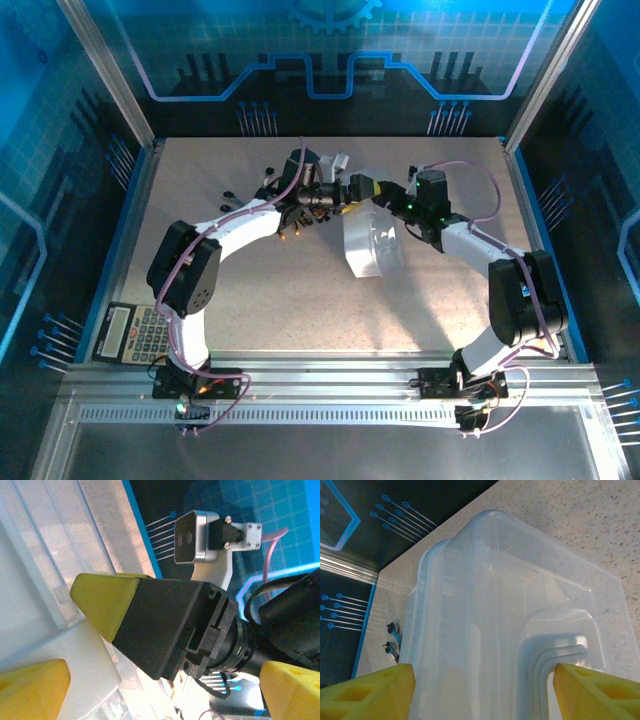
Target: Pack the tool kit
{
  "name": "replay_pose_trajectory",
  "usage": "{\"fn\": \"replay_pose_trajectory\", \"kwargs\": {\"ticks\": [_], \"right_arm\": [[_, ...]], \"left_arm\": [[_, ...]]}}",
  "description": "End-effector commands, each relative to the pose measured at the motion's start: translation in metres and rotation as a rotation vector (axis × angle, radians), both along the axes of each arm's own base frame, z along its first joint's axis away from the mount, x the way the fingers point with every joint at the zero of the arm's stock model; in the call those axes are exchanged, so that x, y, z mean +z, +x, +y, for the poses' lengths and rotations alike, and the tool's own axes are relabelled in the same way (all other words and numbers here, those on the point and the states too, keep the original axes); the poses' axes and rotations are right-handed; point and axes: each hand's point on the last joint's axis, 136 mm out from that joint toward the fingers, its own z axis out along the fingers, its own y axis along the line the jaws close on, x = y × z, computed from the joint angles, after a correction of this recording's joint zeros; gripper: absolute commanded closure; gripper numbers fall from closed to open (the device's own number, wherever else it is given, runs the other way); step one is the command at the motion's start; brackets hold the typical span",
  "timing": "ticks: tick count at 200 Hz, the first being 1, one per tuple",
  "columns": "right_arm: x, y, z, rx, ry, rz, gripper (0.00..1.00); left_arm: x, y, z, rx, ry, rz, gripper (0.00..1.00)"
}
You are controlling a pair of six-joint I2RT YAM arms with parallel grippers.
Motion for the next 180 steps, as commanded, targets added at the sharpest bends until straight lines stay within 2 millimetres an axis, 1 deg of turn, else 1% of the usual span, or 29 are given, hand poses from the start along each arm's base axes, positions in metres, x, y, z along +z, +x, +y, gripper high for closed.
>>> {"fn": "replay_pose_trajectory", "kwargs": {"ticks": [1, 18, 33, 51, 70, 103, 157, 180], "right_arm": [[-0.045, -0.044, 0.024, 0.129, -0.037, 0.173, 0.26], [-0.041, -0.042, 0.015, 0.113, -0.038, 0.166, 0.26], [-0.040, -0.042, 0.011, 0.111, -0.040, 0.164, 0.26], [-0.039, -0.041, 0.009, 0.109, -0.041, 0.162, 0.26], [-0.038, -0.042, 0.009, 0.109, -0.041, 0.160, 0.26], [-0.039, -0.041, 0.009, 0.108, -0.042, 0.161, 0.26], [-0.041, -0.040, 0.009, 0.106, -0.040, 0.163, 0.26], [-0.042, -0.038, 0.010, 0.106, -0.035, 0.162, 0.26]], "left_arm": [[-0.044, -0.021, 0.015, 0.003, 0.178, 0.108, 0.00], [-0.040, -0.020, 0.033, 0.045, 0.228, 0.096, 0.01], [-0.036, -0.021, 0.045, 0.065, 0.255, 0.092, 0.01], [-0.032, -0.022, 0.051, 0.069, 0.271, 0.096, 0.01], [-0.031, -0.024, 0.054, 0.069, 0.291, 0.108, 0.01], [-0.029, -0.024, 0.052, 0.055, 0.286, 0.122, 0.01], [-0.017, -0.026, 0.031, 0.004, 0.245, 0.142, 0.01], [-0.014, -0.027, 0.028, -0.007, 0.228, 0.153, 0.01]]}}
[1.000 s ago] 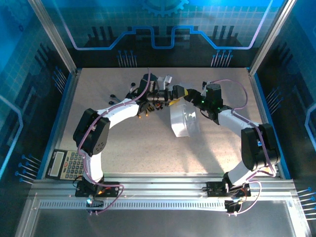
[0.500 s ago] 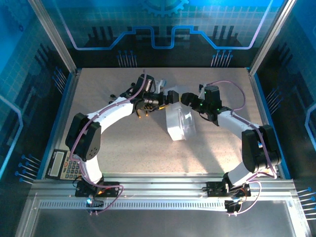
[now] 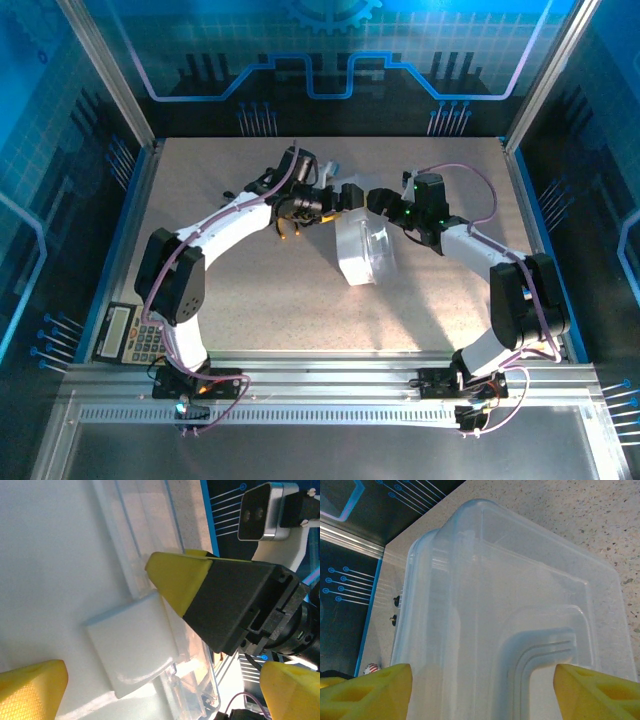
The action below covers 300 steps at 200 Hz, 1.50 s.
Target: Pack the tool kit
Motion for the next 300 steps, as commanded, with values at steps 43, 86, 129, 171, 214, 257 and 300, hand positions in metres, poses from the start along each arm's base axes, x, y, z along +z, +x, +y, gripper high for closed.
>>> {"fn": "replay_pose_trajectory", "kwargs": {"ticks": [43, 86, 129, 171, 214, 257, 300], "right_arm": [[-0.040, -0.019, 0.001, 0.029, -0.036, 0.126, 0.26], [-0.041, -0.019, 0.002, 0.032, -0.037, 0.127, 0.26], [-0.042, -0.021, 0.005, 0.039, -0.041, 0.132, 0.26], [-0.046, -0.023, 0.012, 0.051, -0.036, 0.141, 0.26], [-0.049, -0.025, 0.018, 0.061, -0.034, 0.146, 0.27], [-0.050, -0.025, 0.020, 0.065, -0.034, 0.150, 0.27], [-0.050, -0.025, 0.021, 0.068, -0.036, 0.151, 0.27]], "left_arm": [[0.000, -0.006, -0.011, -0.037, -0.034, 0.074, 0.01], [-0.011, 0.000, -0.017, -0.036, -0.034, 0.088, 0.01], [-0.006, 0.005, -0.027, -0.043, -0.067, 0.083, 0.01], [0.000, 0.010, -0.036, -0.055, -0.087, 0.077, 0.01], [0.005, 0.012, -0.045, -0.068, -0.105, 0.069, 0.01], [0.004, 0.010, -0.053, -0.105, -0.187, 0.035, 0.01], [-0.008, 0.005, -0.055, -0.135, -0.233, 0.041, 0.01]]}}
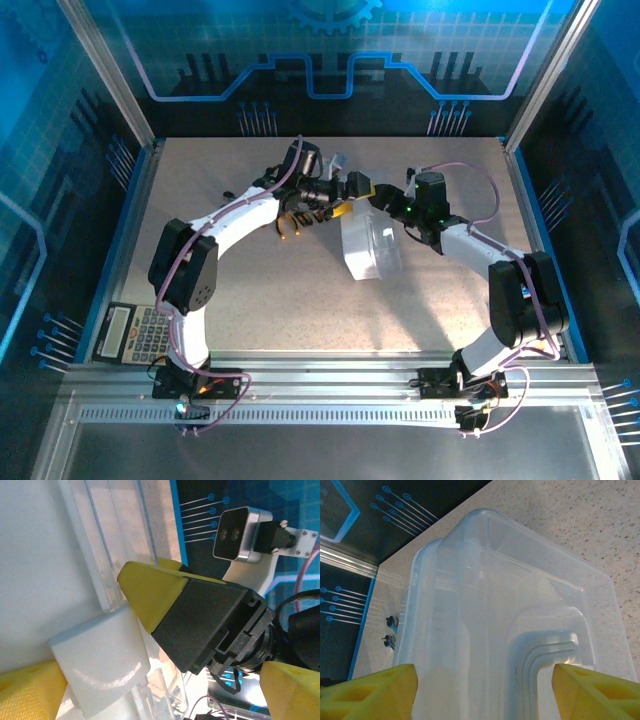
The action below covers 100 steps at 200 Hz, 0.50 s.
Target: Pack the tool kit
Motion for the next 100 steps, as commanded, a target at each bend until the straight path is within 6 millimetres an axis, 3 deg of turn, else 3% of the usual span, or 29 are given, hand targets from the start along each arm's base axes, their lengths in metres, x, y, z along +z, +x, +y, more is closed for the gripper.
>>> {"fn": "replay_pose_trajectory", "kwargs": {"ticks": [1, 100], "right_arm": [[-0.053, -0.038, 0.029, 0.129, -0.017, 0.195, 0.27], [-0.049, -0.036, 0.030, 0.131, -0.029, 0.195, 0.26]], "left_arm": [[-0.016, -0.016, -0.031, -0.115, -0.076, -0.032, 0.01], [-0.008, -0.018, -0.034, -0.136, -0.156, -0.058, 0.01]]}}
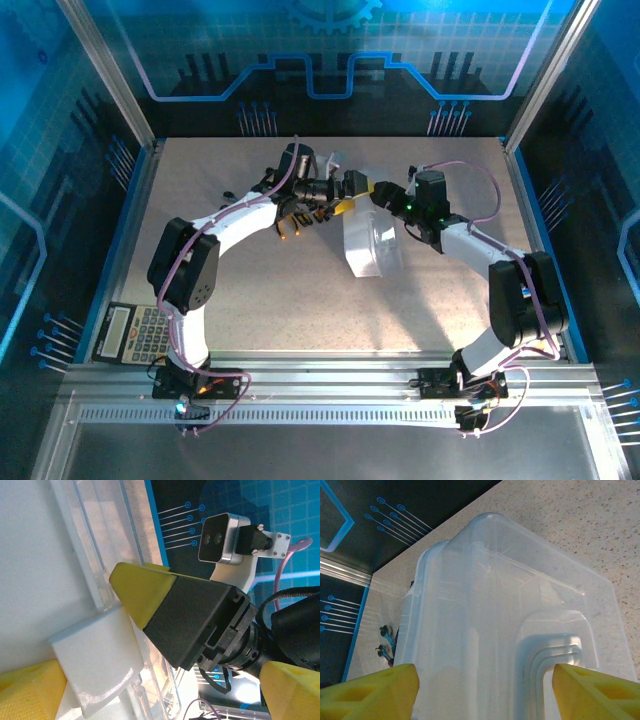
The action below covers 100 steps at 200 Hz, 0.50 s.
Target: Pack the tool kit
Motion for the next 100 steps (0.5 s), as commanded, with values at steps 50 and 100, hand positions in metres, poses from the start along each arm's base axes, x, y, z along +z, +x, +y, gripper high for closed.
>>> {"fn": "replay_pose_trajectory", "kwargs": {"ticks": [50, 100], "right_arm": [[-0.050, -0.040, 0.037, 0.168, -0.004, 0.205, 0.25], [-0.051, -0.039, 0.037, 0.169, -0.007, 0.210, 0.25]], "left_arm": [[-0.007, -0.023, -0.034, -0.132, -0.077, -0.030, 0.01], [0.000, -0.023, -0.036, -0.140, -0.102, -0.038, 0.01]]}}
